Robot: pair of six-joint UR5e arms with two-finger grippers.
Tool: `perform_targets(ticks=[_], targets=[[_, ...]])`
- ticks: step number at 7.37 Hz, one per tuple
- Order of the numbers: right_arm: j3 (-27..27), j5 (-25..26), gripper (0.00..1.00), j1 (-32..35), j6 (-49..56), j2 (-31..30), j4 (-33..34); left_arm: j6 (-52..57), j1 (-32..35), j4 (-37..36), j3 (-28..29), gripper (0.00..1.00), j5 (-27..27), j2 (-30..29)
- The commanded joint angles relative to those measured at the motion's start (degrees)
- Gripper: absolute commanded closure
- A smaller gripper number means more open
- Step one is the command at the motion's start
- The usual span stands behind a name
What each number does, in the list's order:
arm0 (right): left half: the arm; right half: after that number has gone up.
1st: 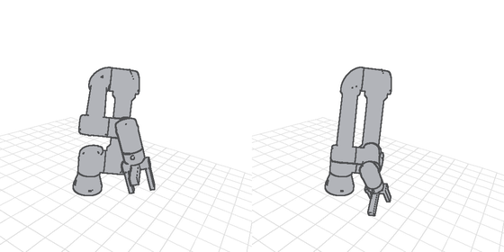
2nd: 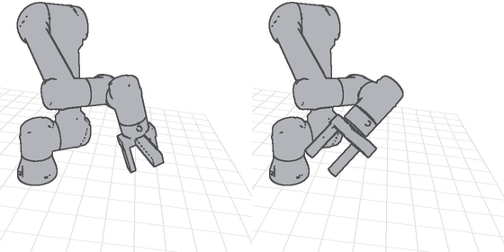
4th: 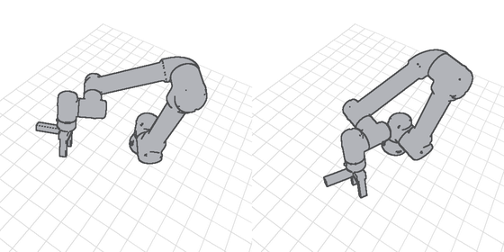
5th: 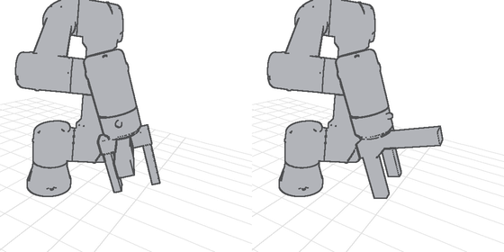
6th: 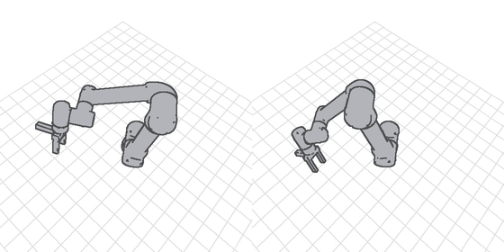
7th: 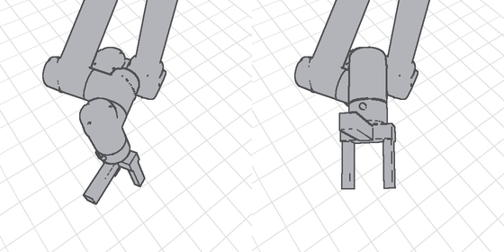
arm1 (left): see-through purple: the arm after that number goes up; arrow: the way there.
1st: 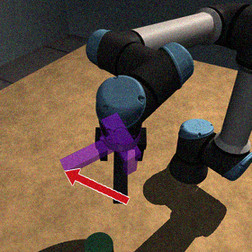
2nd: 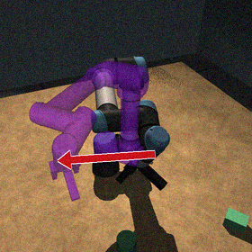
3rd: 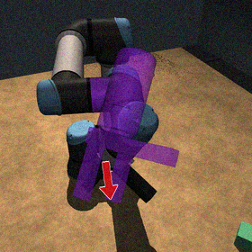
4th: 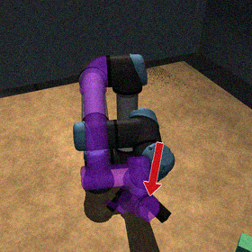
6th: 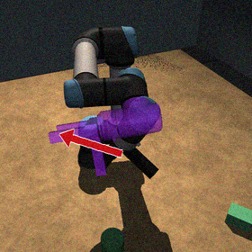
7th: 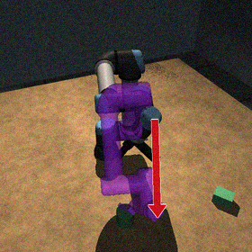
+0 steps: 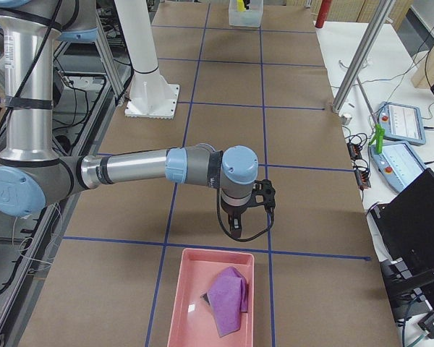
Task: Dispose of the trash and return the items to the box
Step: 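Lower the green bowl into the clear bin and open the left gripper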
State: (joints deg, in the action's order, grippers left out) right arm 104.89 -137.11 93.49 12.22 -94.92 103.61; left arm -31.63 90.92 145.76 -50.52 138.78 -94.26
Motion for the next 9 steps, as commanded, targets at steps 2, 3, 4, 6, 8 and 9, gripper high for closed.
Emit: perform_targets(ticks=[2,3,4,6,8,9], targets=[[-0.03,0.35,0.00,-0.15,0.00,0.00,0.01,3.58,-0.48,2.16,-6.76,0.02,-0.44,0.13],[-0.12,0.79,0.00,-0.15,0.00,0.00,0.01,4.90,-0.39,2.16,-8.27,0.02,-0.44,0.39],[0.05,0.88,0.00,-0.15,0.09,0.00,0.01,7.78,-0.13,1.29,-9.85,0.02,-0.53,1.00],[0.05,1.23,0.00,-0.15,0.00,0.00,0.01,11.76,0.14,-1.34,-11.35,0.02,-0.62,1.10],[-0.30,1.32,0.00,-0.15,-0.09,0.00,0.36,18.22,1.79,-12.19,-18.18,0.02,-0.79,1.10],[-0.30,1.67,0.00,-0.15,-0.87,0.00,0.45,23.49,3.90,-19.22,-23.61,0.02,-3.58,1.18]])
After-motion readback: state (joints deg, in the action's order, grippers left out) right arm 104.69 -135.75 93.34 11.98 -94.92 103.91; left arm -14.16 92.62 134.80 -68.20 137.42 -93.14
